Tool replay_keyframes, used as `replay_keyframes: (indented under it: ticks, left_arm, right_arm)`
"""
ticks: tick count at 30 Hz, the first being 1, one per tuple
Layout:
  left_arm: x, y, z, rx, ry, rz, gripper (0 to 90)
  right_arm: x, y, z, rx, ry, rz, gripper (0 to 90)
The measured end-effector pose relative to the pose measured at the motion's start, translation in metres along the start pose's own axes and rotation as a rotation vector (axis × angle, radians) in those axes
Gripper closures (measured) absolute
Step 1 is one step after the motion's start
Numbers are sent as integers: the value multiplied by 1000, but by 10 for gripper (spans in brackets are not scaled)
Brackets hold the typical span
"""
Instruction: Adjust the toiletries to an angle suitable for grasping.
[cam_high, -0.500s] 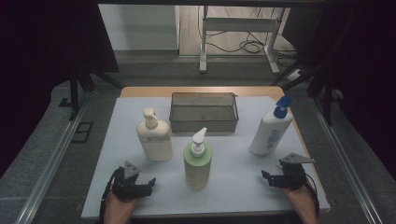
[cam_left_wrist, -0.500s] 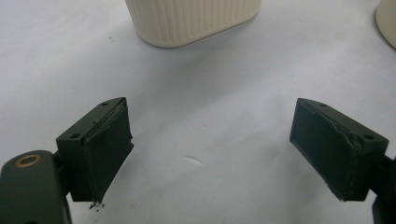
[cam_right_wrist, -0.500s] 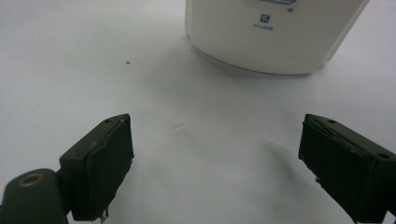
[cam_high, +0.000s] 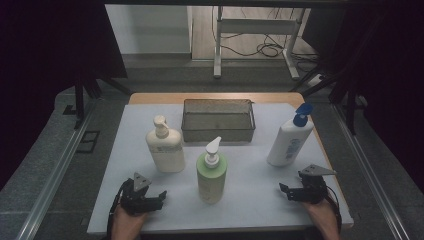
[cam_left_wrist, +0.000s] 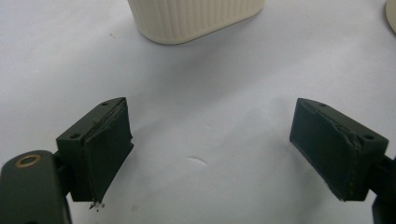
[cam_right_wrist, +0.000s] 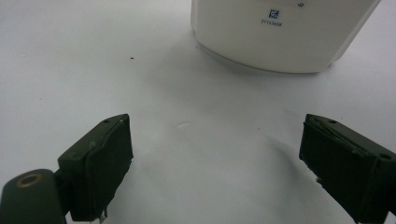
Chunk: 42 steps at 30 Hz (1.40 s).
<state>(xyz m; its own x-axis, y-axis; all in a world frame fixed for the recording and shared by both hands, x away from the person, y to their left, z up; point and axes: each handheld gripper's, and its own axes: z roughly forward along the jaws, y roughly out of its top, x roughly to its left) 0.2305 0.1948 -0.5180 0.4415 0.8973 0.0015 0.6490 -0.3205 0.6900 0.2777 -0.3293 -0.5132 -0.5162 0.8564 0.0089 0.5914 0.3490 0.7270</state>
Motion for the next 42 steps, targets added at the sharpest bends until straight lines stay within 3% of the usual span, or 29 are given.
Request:
replay_keyframes:
  ticks: [9,14,36,42]
  left_arm:
    - [2,0,0,-6,-1,0,128]
    - [3,0,0,-16,-14,-21,128]
    - [4,-2,5,13,-17,-29,125]
    - [4,-2,5,12,-16,-28,126]
  right_arm:
    - [0,0,0,-1,5,-1,94]
    - [0,0,-1,-3,9,-1,94]
    - [-5,4,-5,-14,49,1,124]
    - [-8,8,-8,-5,16,14,131]
